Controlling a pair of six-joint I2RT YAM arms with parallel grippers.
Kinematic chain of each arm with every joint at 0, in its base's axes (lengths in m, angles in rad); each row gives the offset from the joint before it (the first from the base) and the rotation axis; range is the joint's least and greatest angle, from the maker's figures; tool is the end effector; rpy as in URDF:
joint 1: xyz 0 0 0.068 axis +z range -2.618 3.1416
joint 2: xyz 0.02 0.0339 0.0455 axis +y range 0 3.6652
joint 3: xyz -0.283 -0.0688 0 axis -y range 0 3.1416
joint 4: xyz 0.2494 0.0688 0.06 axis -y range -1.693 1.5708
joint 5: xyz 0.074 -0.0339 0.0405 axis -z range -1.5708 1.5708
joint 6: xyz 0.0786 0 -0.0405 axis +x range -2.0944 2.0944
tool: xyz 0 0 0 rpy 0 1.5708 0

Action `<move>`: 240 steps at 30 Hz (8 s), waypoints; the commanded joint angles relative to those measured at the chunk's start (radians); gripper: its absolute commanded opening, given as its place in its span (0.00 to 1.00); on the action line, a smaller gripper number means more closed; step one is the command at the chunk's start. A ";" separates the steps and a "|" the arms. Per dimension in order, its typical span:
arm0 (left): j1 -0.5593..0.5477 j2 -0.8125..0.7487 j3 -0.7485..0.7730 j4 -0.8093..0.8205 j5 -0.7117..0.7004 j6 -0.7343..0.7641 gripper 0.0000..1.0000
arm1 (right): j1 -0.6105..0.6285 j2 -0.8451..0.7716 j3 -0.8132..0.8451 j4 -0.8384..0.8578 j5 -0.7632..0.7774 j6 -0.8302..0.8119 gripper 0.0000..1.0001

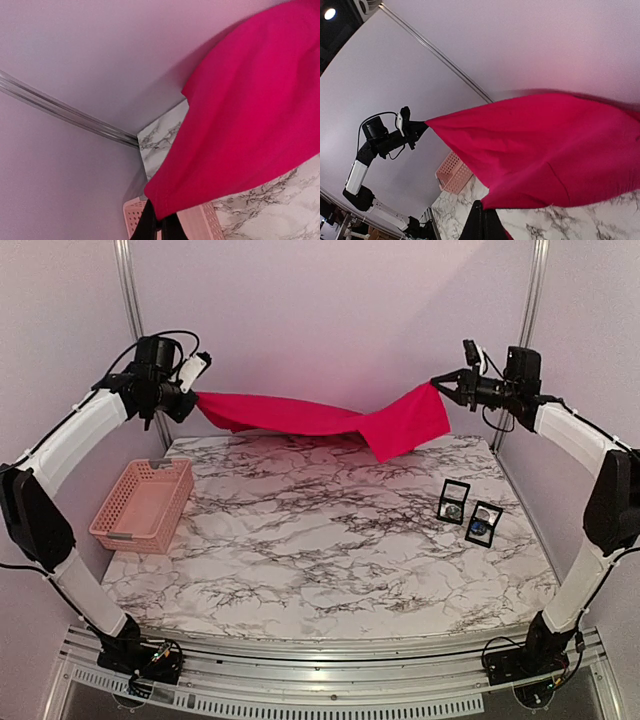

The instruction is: Pin the brooch onto the clothing

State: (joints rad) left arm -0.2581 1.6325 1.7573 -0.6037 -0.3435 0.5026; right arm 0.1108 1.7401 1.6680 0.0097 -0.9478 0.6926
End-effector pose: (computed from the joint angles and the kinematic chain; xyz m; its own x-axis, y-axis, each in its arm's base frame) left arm 0.4020 -0.0787 0.4183 -0.4139 0.5784 -0.7030 0.1720 0.8080 0.5635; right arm 0.4306 0.1121 0.4269 -0.6033 0.3077 -0.7358 -0.6300 0.3817 0.6763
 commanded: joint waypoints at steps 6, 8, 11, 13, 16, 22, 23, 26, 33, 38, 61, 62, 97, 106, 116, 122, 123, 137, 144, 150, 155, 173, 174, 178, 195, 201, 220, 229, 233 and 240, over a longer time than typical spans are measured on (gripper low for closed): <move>0.013 -0.161 -0.518 -0.110 0.063 0.019 0.00 | 0.056 -0.331 -0.704 -0.186 -0.093 -0.025 0.00; 0.013 -0.183 -0.587 -0.133 0.075 0.011 0.00 | 0.088 -0.340 -0.779 -0.244 -0.104 -0.035 0.00; 0.012 -0.204 -0.680 -0.152 0.074 0.006 0.00 | 0.121 -0.341 -0.820 -0.340 -0.119 -0.064 0.00; 0.011 -0.218 -0.723 -0.160 0.067 0.003 0.00 | 0.124 -0.351 -0.822 -0.385 -0.126 -0.076 0.00; 0.012 -0.247 -0.770 -0.176 0.068 -0.004 0.00 | 0.124 -0.382 -0.812 -0.452 -0.126 -0.087 0.00; 0.011 -0.324 -0.822 -0.265 0.084 -0.009 0.00 | 0.124 -0.432 -0.896 -0.583 -0.102 -0.121 0.00; 0.011 -0.342 -0.831 -0.277 0.084 -0.007 0.00 | 0.124 -0.447 -0.914 -0.593 -0.102 -0.121 0.00; 0.011 -0.392 -0.853 -0.300 0.078 -0.001 0.00 | 0.124 -0.475 -0.930 -0.613 -0.119 -0.104 0.00; 0.011 -0.469 -0.894 -0.341 0.093 -0.016 0.00 | 0.138 -0.565 -0.896 -0.723 -0.122 -0.056 0.00; 0.011 -0.494 -0.902 -0.332 0.082 -0.008 0.00 | 0.156 -0.665 -0.936 -0.720 -0.134 0.045 0.00; -0.033 -0.474 -1.050 -0.372 0.275 0.027 0.00 | 0.116 -0.345 -0.976 -0.750 0.375 -0.186 0.00; -0.039 -0.480 -1.053 -0.373 0.276 0.029 0.00 | 0.116 -0.349 -0.980 -0.753 0.378 -0.184 0.00; -0.046 -0.350 -0.856 -0.181 0.230 0.020 0.67 | 0.933 -0.190 -0.900 -0.746 0.633 0.086 0.00; -0.055 -0.250 -0.842 -0.123 0.222 0.060 0.67 | 0.966 -0.228 -0.697 -0.860 0.521 0.058 0.00; -0.089 -0.122 -0.917 0.012 0.082 0.093 0.63 | 0.578 -0.175 -0.605 -0.749 0.749 -0.087 0.00; -0.166 -0.158 -1.048 0.030 0.014 0.117 0.62 | 0.498 -0.075 -0.675 -0.637 0.824 -0.107 0.00; -0.177 -0.166 -1.069 0.030 -0.001 0.117 0.62 | 0.498 -0.063 -0.693 -0.633 0.845 -0.105 0.00; -0.204 -0.362 -1.233 -0.109 -0.012 0.110 0.61 | 0.498 -0.222 -0.911 -0.642 0.791 0.005 0.00; -0.202 -0.448 -1.159 -0.178 0.037 0.125 0.66 | 0.497 -0.244 -0.688 -0.724 0.821 -0.094 0.02; -0.199 -0.495 -0.934 -0.301 0.155 0.152 0.82 | 0.418 -0.201 -0.453 -0.820 1.122 -0.302 0.35; -0.199 -0.387 -0.706 -0.345 0.292 0.098 0.93 | 0.254 -0.105 -0.424 -0.730 1.137 -0.396 0.49; -0.206 -0.238 -0.580 -0.331 0.302 0.050 1.00 | 0.151 0.187 -0.365 -0.534 1.104 -0.465 0.52; -0.206 -0.245 -0.585 -0.331 0.302 0.053 1.00 | 0.152 0.195 -0.361 -0.534 1.107 -0.471 0.52; -0.205 -0.257 -0.597 -0.330 0.309 0.054 0.99 | 0.152 0.208 -0.356 -0.530 1.109 -0.478 0.54; -0.205 -0.269 -0.609 -0.327 0.305 0.054 1.00 | 0.151 0.221 -0.399 -0.509 0.905 -0.454 0.45; -0.206 -0.268 -0.608 -0.325 0.305 0.054 1.00 | 0.151 0.207 -0.407 -0.520 0.848 -0.460 0.47; -0.206 -0.279 -0.613 -0.321 0.298 0.059 1.00 | 0.150 0.158 -0.398 -0.575 0.912 -0.504 0.27; -0.205 -0.280 -0.609 -0.320 0.291 0.064 0.99 | 0.150 0.049 -0.432 -0.617 0.766 -0.534 0.35; -0.205 -0.276 -0.602 -0.326 0.292 0.063 1.00 | 0.150 0.002 -0.440 -0.596 0.754 -0.512 0.37; -0.206 -0.279 -0.604 -0.324 0.280 0.071 1.00 | 0.226 -0.012 -0.447 -0.584 0.852 -0.745 0.59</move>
State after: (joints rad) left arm -0.4553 1.3678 1.1576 -0.9291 -0.0566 0.5610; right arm 0.2710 1.7386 1.2404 -0.5808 -0.1421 0.1215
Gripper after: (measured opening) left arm 0.995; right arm 0.551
